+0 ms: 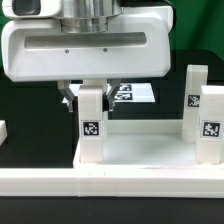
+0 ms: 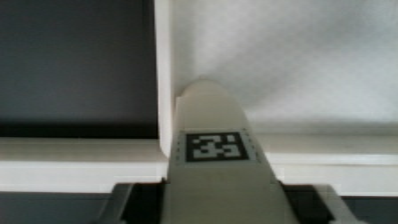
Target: Assemble desk
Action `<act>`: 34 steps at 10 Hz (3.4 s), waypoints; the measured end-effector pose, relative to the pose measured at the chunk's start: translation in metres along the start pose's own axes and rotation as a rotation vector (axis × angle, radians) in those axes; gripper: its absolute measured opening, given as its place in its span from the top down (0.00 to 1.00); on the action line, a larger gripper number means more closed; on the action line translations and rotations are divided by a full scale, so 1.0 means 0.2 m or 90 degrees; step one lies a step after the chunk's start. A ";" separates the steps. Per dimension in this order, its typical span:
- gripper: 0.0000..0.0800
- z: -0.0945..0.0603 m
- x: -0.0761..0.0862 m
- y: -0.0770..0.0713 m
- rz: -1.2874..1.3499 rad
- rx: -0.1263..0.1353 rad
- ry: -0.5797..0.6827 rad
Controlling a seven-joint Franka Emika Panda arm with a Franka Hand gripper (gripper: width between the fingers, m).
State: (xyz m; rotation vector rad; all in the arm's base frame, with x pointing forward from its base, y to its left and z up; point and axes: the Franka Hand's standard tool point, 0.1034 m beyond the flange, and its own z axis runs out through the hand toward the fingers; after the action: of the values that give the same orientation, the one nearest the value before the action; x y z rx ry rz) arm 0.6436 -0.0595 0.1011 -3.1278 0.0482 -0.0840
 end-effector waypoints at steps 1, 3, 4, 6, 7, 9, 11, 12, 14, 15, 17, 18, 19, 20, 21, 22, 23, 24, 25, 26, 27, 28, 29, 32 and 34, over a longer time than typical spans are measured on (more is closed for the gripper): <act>0.64 0.00 0.00 0.00 0.016 0.000 0.000; 0.64 0.00 0.00 0.01 0.057 0.006 0.000; 0.64 0.01 0.00 0.01 0.188 0.019 0.001; 0.64 0.00 0.00 0.02 0.317 0.028 0.001; 0.64 0.01 0.00 0.02 0.417 0.031 -0.001; 0.64 0.01 0.00 0.01 0.566 0.032 -0.006; 0.64 0.01 0.01 0.00 0.707 0.035 -0.011; 0.64 0.01 0.01 0.00 0.758 0.036 -0.012; 0.64 0.01 0.01 0.00 0.781 0.036 -0.012; 0.64 0.01 0.01 0.00 0.777 0.036 -0.012; 0.44 0.01 0.01 0.00 0.718 0.034 -0.011; 0.28 0.01 0.00 0.00 0.669 0.031 -0.013; 0.28 0.01 0.00 0.00 0.603 0.028 -0.012; 0.21 0.01 0.00 -0.01 0.557 0.028 -0.012; 0.21 0.01 0.00 -0.02 0.489 0.028 -0.010; 0.19 0.01 0.00 -0.02 0.424 0.028 -0.008; 0.19 0.01 0.00 -0.01 0.359 0.028 -0.006; 0.19 0.01 0.00 0.00 0.289 0.028 -0.005; 0.19 0.01 0.00 0.00 0.240 0.028 -0.004; 0.19 0.01 0.00 0.01 0.155 0.020 -0.006; 0.19 0.00 0.00 0.00 0.088 0.006 -0.016; 0.19 -0.02 0.02 0.00 0.046 -0.002 -0.013; 0.19 -0.02 0.02 -0.01 0.020 -0.002 -0.012; 0.34 -0.02 0.02 0.00 -0.037 -0.002 -0.013; 0.57 -0.02 0.02 0.00 -0.037 -0.002 -0.013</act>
Offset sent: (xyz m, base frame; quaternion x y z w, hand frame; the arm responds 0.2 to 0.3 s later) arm 0.0046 -0.0130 -0.0025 0.0272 -0.0034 0.3734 0.9273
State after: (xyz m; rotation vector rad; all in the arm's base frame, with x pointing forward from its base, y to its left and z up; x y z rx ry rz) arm 0.6466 -0.0597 0.1051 -3.1324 -0.0435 -0.0530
